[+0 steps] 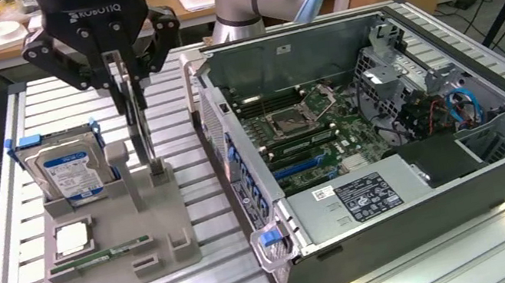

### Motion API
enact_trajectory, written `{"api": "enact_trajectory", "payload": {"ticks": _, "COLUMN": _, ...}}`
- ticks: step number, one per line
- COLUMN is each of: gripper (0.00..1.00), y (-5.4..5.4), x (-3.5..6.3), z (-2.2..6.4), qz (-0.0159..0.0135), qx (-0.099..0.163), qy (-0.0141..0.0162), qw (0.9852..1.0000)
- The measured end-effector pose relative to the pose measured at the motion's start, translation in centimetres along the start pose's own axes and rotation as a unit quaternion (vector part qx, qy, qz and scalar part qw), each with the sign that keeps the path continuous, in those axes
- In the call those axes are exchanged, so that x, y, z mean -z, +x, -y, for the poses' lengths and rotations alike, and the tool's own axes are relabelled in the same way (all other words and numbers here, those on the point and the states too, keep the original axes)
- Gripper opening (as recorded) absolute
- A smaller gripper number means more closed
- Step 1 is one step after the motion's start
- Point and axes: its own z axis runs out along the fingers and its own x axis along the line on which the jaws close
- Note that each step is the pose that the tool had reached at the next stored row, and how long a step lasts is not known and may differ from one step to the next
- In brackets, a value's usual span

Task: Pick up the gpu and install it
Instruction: 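Pick up the gpu and move the gpu toward the slot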

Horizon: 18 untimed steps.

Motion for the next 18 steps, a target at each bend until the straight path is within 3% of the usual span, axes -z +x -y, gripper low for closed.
{"api": "enact_trajectory", "payload": {"ticks": 18, "gripper": 0.26, "y": -0.17, "x": 0.23, "z": -0.02, "qz": -0.0001, "qx": 0.0, "qy": -0.0002, "qw": 1.0}}
